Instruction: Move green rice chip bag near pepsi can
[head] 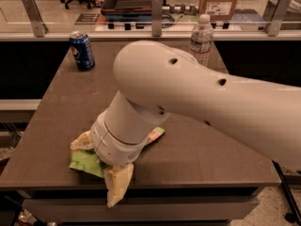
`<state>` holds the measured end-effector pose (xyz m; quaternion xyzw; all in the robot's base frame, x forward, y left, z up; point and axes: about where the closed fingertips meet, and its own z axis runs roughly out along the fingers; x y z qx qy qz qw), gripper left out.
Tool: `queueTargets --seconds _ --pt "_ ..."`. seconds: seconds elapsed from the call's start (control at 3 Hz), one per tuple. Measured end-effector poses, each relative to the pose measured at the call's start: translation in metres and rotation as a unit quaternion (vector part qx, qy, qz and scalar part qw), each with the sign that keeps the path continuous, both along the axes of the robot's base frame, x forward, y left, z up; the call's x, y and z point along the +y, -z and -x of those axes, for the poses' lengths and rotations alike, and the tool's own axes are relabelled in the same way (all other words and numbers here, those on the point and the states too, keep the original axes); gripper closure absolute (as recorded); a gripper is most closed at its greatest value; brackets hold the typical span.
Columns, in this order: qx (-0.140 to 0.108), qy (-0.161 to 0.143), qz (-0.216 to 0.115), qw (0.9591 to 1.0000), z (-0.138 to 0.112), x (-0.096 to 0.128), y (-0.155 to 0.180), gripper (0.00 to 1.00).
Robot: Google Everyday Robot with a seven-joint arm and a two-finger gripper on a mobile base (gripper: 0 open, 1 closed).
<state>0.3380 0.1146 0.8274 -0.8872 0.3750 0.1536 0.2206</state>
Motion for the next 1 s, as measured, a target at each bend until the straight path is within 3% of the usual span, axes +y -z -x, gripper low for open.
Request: queueTargets --seconds 0.67,1.0 --pt "-0.003 -0.002 0.001 1.0 0.0018 0.0012 -0.0018 0.87" --pt "-0.004 -0.003 0.001 1.0 0.0026 0.0017 -0.0026 1.0"
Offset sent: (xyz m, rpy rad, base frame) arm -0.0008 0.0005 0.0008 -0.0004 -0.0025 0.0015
